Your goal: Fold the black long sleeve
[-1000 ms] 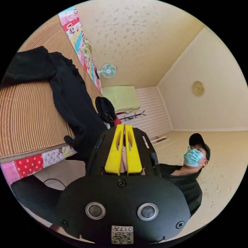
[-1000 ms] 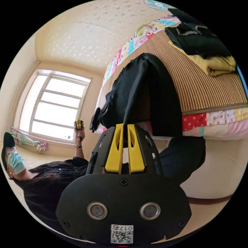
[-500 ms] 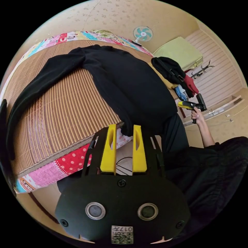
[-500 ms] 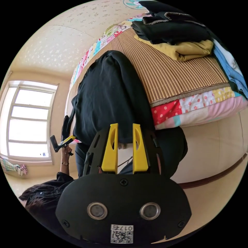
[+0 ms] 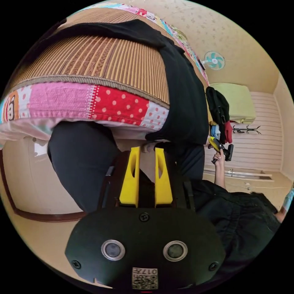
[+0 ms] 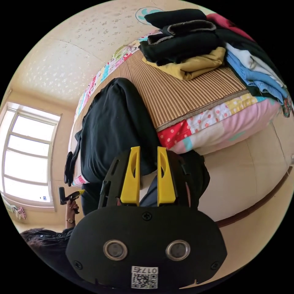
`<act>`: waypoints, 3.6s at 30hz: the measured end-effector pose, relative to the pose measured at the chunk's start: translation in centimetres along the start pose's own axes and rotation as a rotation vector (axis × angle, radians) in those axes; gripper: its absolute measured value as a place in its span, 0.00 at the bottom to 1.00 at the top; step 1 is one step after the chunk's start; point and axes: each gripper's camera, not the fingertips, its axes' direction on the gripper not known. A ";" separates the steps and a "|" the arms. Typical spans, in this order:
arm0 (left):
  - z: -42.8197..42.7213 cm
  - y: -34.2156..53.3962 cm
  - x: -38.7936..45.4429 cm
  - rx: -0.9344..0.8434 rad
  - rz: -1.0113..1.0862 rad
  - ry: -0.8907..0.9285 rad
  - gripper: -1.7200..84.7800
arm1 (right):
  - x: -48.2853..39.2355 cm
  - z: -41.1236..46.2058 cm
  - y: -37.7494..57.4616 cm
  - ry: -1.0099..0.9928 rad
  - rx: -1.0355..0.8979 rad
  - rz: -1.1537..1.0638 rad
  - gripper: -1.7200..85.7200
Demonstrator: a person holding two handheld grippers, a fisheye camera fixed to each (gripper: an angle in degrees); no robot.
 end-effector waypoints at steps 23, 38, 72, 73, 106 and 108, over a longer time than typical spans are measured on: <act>8.5 -5.1 8.7 -0.066 0.073 -0.124 0.08 | -7.0 3.1 -3.1 0.125 -0.065 -0.455 0.11; 6.3 3.1 9.2 -0.173 -0.020 -0.364 0.07 | -5.2 4.1 3.0 -0.003 -0.305 -0.309 0.03; -12.4 0.1 16.2 0.326 -0.208 0.103 0.14 | -28.9 25.1 -7.4 0.055 -0.032 -0.738 0.03; -14.1 -0.8 15.7 0.369 -0.215 0.105 0.14 | -28.3 25.7 -6.7 0.058 -0.052 -0.736 0.03; -26.9 -8.3 6.6 0.902 -0.312 0.043 0.12 | -21.4 28.9 -18.6 -0.423 -0.206 -0.388 0.09; -26.2 -6.9 5.8 0.899 -0.332 0.053 0.15 | -22.2 28.0 -17.3 -0.552 -0.207 -0.433 0.08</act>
